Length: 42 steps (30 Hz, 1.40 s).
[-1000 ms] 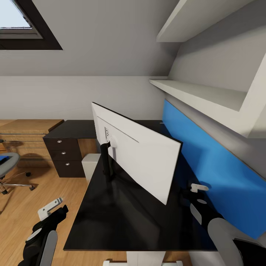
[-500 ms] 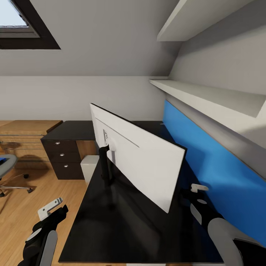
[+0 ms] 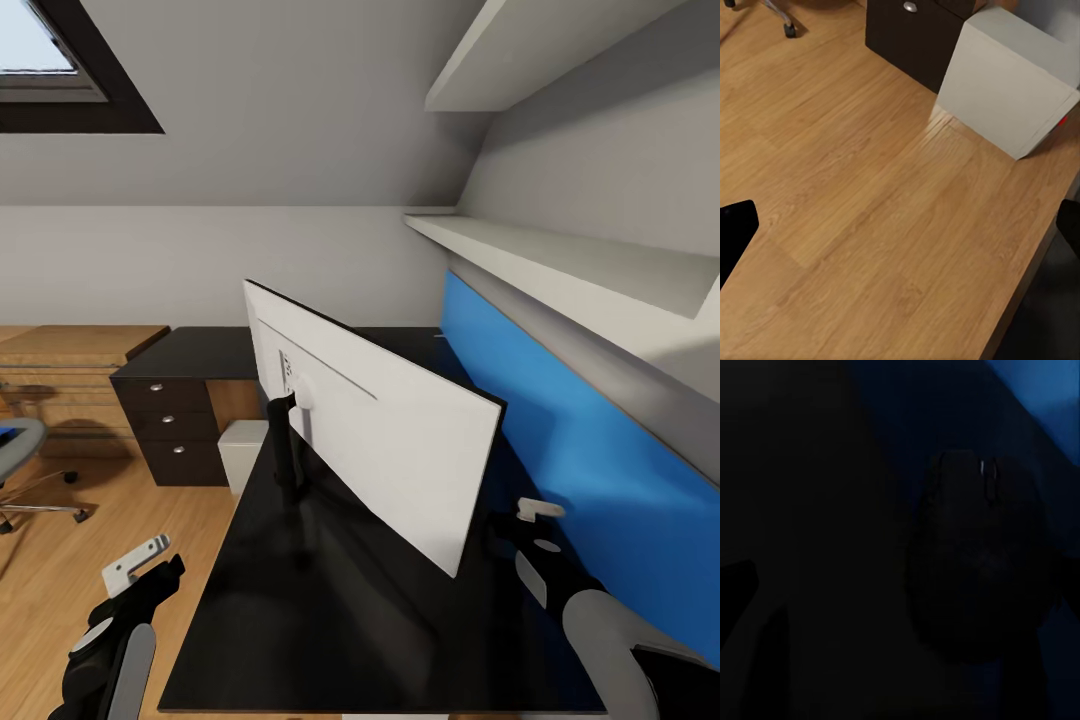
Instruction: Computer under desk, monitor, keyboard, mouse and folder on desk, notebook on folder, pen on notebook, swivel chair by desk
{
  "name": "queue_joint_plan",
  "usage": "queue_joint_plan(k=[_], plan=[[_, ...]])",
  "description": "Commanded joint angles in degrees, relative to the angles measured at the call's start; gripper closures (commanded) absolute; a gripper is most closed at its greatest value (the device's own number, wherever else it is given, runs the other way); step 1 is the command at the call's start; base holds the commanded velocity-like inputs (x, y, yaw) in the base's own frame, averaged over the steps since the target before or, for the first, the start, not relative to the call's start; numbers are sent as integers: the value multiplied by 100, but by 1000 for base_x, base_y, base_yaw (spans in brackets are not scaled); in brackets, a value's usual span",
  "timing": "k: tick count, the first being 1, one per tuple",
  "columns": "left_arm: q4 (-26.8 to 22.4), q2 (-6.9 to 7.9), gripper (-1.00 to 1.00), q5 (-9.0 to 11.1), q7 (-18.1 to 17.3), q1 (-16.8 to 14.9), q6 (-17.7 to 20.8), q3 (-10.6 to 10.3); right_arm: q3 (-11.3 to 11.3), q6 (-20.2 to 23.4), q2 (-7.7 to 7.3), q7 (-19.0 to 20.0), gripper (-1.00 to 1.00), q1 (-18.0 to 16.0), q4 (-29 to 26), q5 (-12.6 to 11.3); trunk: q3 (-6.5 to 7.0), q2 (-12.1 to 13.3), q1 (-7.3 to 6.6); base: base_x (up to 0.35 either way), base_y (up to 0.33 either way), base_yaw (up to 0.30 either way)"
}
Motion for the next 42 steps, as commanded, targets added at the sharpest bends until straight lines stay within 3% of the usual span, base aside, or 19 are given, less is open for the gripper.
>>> queue_joint_plan(k=[1, 12, 19, 42], plan=[[-8, -4, -100, 60, 35, -4, 16, 4, -19, -20, 1, -11, -100, -6, 7, 13, -6, -4, 0, 0, 0, 0], [-8, -7, -100, 60, 35, -5, 17, 4, -26, 63, -4, -160, -100, -7, 6, 7, -6, -4, 0, 0, 0, 0], [-8, -7, -100, 60, 35, -4, 23, 0, -38, 254, -82, -258, -100, -8, -1, -19, -6, -4, 0, 0, 0, 0], [-17, -11, -100, 61, 32, -3, 23, -27, -78, 487, -141, -256, -100, -8, 6, -42, -6, -4, 0, 24, 0, 0]])
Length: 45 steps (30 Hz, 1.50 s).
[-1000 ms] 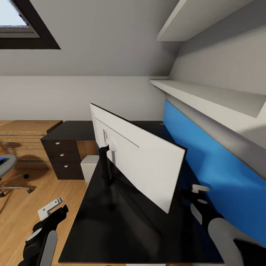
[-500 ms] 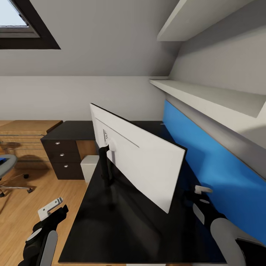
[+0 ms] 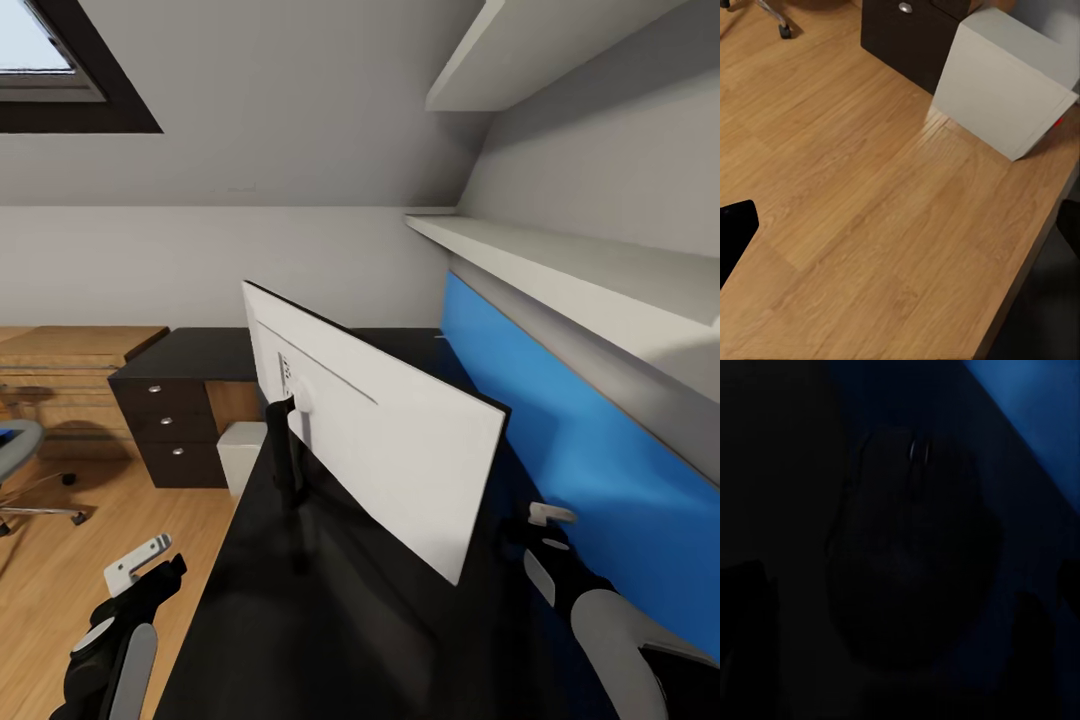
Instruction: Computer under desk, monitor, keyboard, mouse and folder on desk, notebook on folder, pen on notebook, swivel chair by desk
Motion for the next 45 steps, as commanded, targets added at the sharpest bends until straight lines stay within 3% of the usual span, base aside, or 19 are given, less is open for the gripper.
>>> queue_joint_plan(k=[1, 29, 30, 45], plan=[[-8, -6, -100, 60, 37, -5, 17, 0, -11, 32, 1, -18, -100, 0, 21, 18, -7, -2, 1, 45, 0, 0], [-5, -15, -100, 59, 38, -6, 6, -17, -12, 40, 0, -25, -100, 0, 15, 27, -7, -2, 1, 37, 0, 0], [-6, -16, -100, 59, 39, -6, 4, -14, -12, 40, 0, -25, 100, 0, 15, 27, -7, -2, 1, 5, 0, 0], [-8, -25, -100, 59, 40, -6, 5, -10, -12, 36, 0, -16, 100, 0, 15, 27, -7, -2, 1, 0, 0, 0]])
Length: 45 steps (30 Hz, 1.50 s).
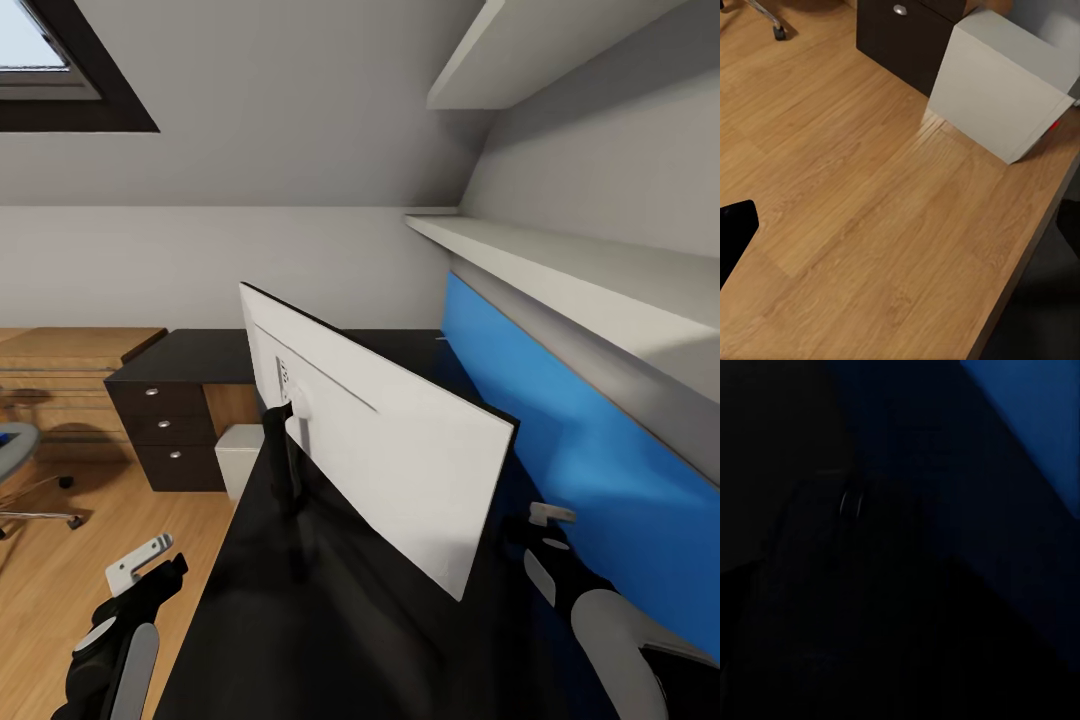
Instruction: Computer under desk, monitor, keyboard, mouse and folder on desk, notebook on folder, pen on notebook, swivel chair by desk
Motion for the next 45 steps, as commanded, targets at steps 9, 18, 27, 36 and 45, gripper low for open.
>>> queue_joint_plan(k=[9, 18, 27, 36, 45], plan=[[-8, -4, -100, 60, 27, -6, 22, 3, -4, 23, 4, 2, 100, 1, 20, -15, -7, -3, 1, 0, 0, 0], [30, -19, -100, 44, 34, -4, 17, -223, -13, 64, 10, 2, 100, 4, -662, -23, -7, -3, 1, 0, 0, 0], [44, -14, -100, 43, 44, -4, 14, -318, -20, 76, 5, 2, 100, 6, -688, -23, -7, -3, 1, -36, 0, 0], [45, 1, -100, 44, 44, -4, 25, -320, -21, 138, 2, 2, 100, 10, -762, -23, -7, -3, 1, -292, 0, 0], [45, 13, -100, 51, 44, -6, 37, -309, -22, 308, 10, 2, 100, 18, -1055, -23, -7, -3, 1, -333, 91, 0]])
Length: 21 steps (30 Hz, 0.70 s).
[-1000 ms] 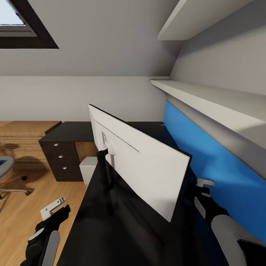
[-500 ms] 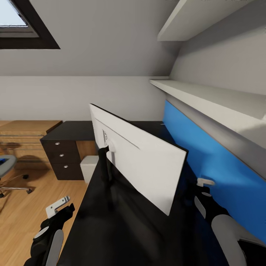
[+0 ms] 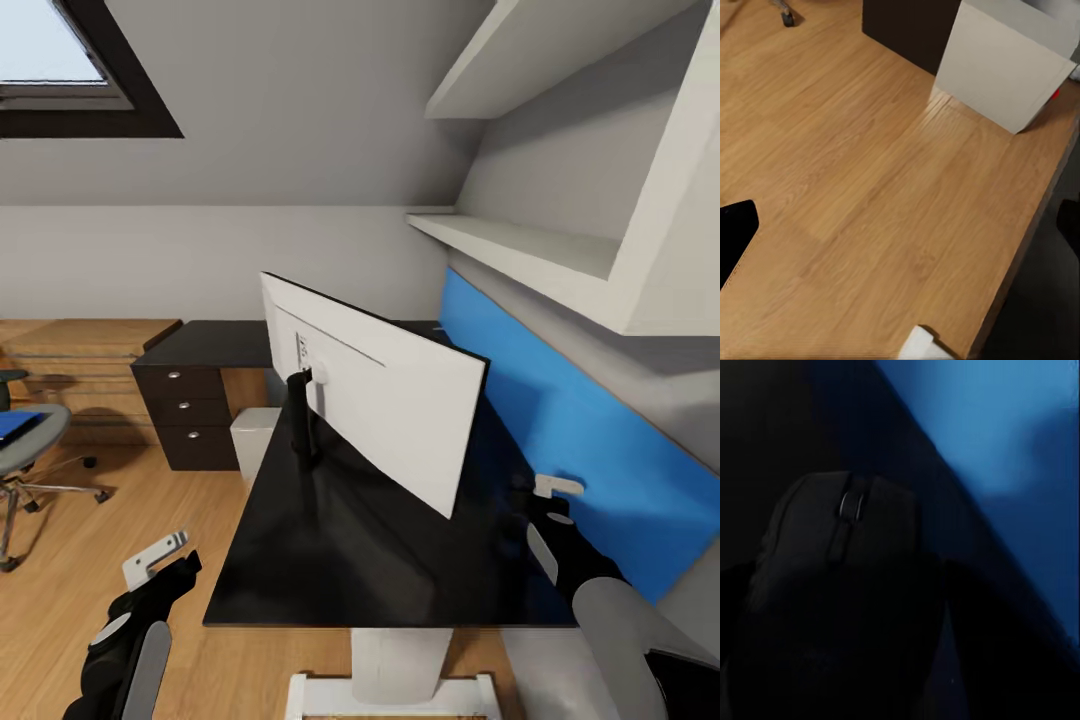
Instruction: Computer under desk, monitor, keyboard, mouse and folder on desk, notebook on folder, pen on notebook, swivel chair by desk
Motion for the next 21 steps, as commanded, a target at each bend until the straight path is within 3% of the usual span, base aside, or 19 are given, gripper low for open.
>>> queue_joint_plan(k=[1, 21], plan=[[-7, -2, -100, 60, 36, -3, 17, 6, -15, 38, 7, 21, 100, -2, -28, -3, -6, -4, -4, -331, 145, 0], [-7, -2, -100, 53, 25, -3, 44, -26, -6, 172, 47, 28, 100, 6, -159, -12, -6, -4, -4, -308, 181, 0]])
